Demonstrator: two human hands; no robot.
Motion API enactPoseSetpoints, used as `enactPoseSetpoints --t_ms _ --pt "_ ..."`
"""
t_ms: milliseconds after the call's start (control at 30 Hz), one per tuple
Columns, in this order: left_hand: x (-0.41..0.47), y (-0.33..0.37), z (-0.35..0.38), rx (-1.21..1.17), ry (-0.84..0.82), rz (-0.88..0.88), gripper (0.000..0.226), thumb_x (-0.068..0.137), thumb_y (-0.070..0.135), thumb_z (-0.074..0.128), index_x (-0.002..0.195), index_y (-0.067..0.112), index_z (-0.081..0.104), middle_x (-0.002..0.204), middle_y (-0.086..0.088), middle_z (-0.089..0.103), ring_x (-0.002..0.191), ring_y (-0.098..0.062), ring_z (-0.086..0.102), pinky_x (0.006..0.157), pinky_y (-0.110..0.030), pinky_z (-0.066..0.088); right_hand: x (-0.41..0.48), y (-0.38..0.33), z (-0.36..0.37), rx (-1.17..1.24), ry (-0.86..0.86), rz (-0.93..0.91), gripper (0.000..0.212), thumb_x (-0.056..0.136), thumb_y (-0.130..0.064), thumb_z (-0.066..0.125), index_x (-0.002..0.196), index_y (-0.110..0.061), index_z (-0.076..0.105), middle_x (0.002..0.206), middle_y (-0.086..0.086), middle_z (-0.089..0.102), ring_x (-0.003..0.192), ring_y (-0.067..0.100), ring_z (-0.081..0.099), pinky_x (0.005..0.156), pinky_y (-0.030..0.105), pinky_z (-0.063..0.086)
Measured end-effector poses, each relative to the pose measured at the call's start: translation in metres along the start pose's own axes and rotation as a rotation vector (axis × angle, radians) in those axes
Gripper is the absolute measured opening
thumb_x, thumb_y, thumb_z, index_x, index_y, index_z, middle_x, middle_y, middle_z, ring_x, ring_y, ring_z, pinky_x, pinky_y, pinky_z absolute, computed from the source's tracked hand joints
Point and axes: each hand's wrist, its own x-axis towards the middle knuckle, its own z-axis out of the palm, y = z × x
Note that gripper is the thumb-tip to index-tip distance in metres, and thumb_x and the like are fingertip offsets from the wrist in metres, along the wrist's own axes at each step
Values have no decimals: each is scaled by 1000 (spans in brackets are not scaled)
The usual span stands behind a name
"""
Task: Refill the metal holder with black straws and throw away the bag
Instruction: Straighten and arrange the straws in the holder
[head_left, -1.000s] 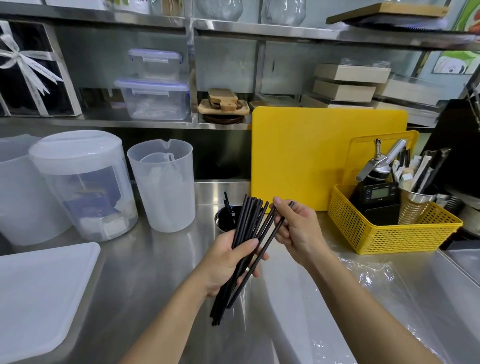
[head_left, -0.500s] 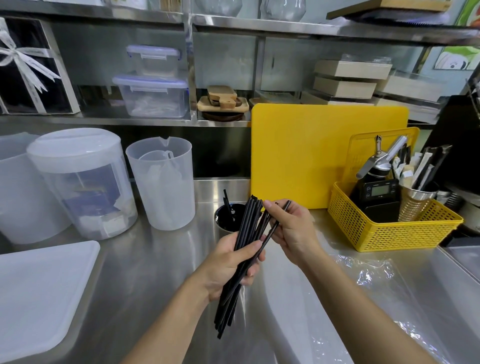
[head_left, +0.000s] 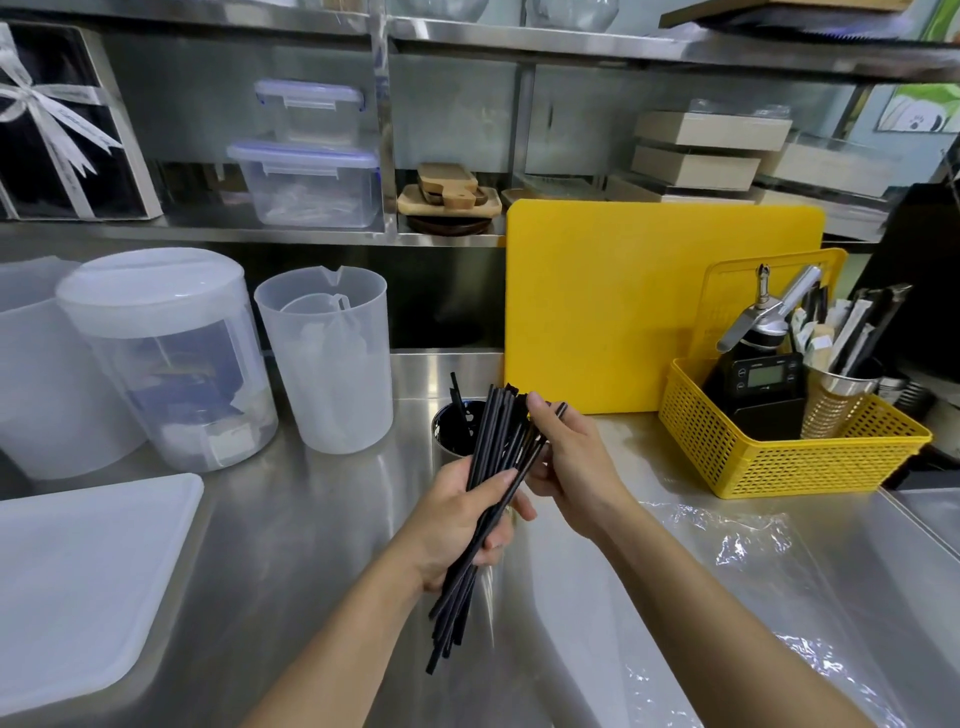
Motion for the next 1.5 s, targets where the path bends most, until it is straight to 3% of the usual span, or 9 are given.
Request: enactPoseSetpoints --t_ms 67,200,333,467,633,767,1033,1367,1500 --pt "0 0 -1 -23 27 9 15 92 15 49 88 1 54 73 -16 65 38 -14 46 32 -17 33 0 0 -3 0 -40 31 24 97 -30 45 90 -9 54 50 0 33 37 8 22 35 18 19" --pt "2 -1 -4 -98 67 -45 18 91 15 54 101 1 52 81 -15 72 69 -29 70 50 -34 55 2 4 2 -95 244 -38 33 99 -30 38 71 -13 44 53 -1 48 41 12 43 41 25 34" --pt "4 0 -10 -141 157 -40 16 92 10 51 100 -3 52 80 -19 73 78 -32 71 63 -40 60 11 3 -9 210 395 -82 30 100 -30 37 74 -15 34 41 -6 33 30 11 32 34 19 29" --pt "2 1 -19 -188 115 -63 20 82 18 59 94 2 54 61 -3 61 42 -10 47 35 -20 40 10 4 -15 184 212 92 23 85 -27 64 75 -10 52 40 -9 22 32 6 17 34 15 16" --pt "3 -2 -13 -209 -58 -102 29 81 29 59 92 4 53 64 -2 57 38 -5 36 33 -15 30 1 7 -1 18 -110 149 26 75 -31 72 55 -21 59 43 -7 33 36 6 21 33 17 16" --pt "1 -2 -10 -228 -50 -97 31 82 37 56 86 6 54 67 -5 60 40 -7 39 34 -16 31 2 4 5 -20 -102 147 27 81 -19 68 60 -14 53 40 -6 39 31 7 28 31 16 19" --pt "-1 -1 -9 -196 -22 -67 17 87 14 56 99 4 64 84 -10 71 73 -20 68 56 -33 56 -1 1 5 8 -114 128 13 85 -14 63 81 -2 66 58 3 69 37 6 52 32 13 29" --pt "1 -5 -10 -195 5 -46 15 81 14 59 93 7 63 77 -8 69 61 -17 63 43 -25 47 1 1 -1 -21 -103 128 16 86 -12 59 71 -13 63 50 -4 61 30 3 36 31 14 19" --pt "2 -8 -14 -166 -7 -62 21 77 17 63 95 7 62 75 -8 70 60 -17 62 46 -26 48 -1 0 1 42 -111 101 8 85 -5 60 79 -5 64 58 1 68 35 4 52 31 11 33"
